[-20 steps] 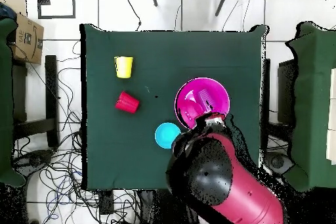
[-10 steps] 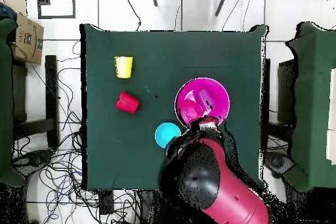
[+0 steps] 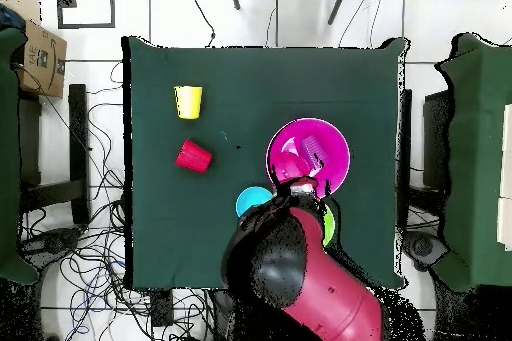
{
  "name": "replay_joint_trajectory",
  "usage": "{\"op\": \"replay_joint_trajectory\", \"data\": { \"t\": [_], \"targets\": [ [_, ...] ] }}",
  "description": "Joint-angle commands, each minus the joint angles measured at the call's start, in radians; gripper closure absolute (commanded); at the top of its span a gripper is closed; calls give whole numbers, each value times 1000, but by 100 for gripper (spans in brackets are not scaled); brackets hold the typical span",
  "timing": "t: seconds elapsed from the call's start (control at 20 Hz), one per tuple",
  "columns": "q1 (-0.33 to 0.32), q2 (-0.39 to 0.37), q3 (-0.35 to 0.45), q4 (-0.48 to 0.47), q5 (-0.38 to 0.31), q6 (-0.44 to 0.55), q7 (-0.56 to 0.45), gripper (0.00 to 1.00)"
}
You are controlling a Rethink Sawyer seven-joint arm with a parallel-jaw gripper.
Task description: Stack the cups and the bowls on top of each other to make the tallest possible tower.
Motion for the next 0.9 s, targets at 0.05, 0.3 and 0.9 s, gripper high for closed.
{"op": "replay_joint_trajectory", "data": {
  "t": [0.05, 0.3, 0.9],
  "targets": [
    [45, 129, 30, -6, 18, -40, 227, 0],
    [27, 174, 105, -79, 67, -72, 228, 0],
    [-182, 175, 350, -68, 19, -289, 65, 0]
  ]
}}
